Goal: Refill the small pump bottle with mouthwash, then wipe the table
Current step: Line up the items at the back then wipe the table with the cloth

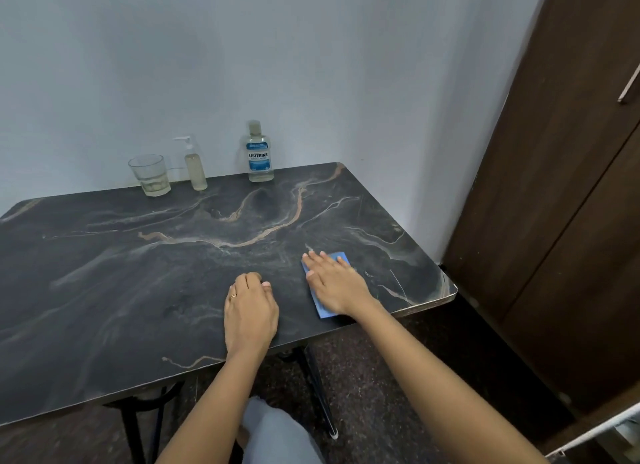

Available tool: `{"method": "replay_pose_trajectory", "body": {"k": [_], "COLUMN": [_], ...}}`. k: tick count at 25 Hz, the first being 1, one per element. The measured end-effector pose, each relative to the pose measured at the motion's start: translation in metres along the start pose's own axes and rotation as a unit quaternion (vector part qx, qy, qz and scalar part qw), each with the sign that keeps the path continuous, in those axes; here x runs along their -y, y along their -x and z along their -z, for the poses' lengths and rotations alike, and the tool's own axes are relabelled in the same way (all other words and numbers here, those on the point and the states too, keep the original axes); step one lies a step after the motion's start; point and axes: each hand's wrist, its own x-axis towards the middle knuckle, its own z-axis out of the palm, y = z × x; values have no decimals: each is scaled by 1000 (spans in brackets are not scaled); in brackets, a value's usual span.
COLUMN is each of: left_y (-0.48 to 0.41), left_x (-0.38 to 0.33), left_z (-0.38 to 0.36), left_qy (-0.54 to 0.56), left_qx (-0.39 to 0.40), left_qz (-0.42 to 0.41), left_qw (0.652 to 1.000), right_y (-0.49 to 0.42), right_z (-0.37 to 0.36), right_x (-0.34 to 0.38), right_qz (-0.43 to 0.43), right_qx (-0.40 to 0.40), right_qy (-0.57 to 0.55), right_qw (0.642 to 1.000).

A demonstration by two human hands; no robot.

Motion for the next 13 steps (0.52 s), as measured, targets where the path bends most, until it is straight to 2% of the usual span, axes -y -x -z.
{"method": "replay_pose_trajectory", "body": {"k": [9, 13], "left_y": [-3, -5], "left_x": [7, 7], "left_z": [-2, -4], "left_qy": [39, 37], "left_qx": [-23, -28], "left_qz": [-7, -7], "left_qw": [999, 999], "right_y": [-98, -125], "right_z": [31, 34], "right_x": [-99, -98], "right_qz": [-164, -185], "right_qx": [-62, -47], "right_qy": [0, 12], "right_qw": [985, 982]}}
